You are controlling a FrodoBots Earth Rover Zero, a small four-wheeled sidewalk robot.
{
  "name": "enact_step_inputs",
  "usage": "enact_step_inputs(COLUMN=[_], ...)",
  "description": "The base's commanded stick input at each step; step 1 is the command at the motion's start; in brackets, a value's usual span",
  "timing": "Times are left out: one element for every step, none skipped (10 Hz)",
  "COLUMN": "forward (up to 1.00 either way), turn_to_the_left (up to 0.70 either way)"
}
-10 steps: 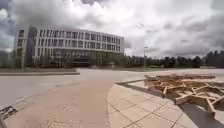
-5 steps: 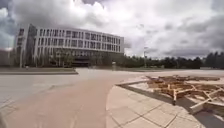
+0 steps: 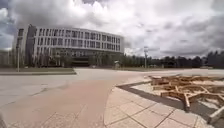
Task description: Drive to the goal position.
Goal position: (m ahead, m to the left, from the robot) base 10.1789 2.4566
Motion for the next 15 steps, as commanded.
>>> enact_step_inputs(forward=[0.70, 0.70, 0.70, 0.70, 0.70, 0.70, 0.70, 0.70, 0.70, 0.70, 0.70, 0.70, 0.70, 0.70, 0.70], turn_to_the_left=[0.00, 0.00, 0.00, 0.00, 0.00, 0.00, 0.00, 0.00, 0.00, 0.00, 0.00, 0.00, 0.00, 0.00, 0.00])
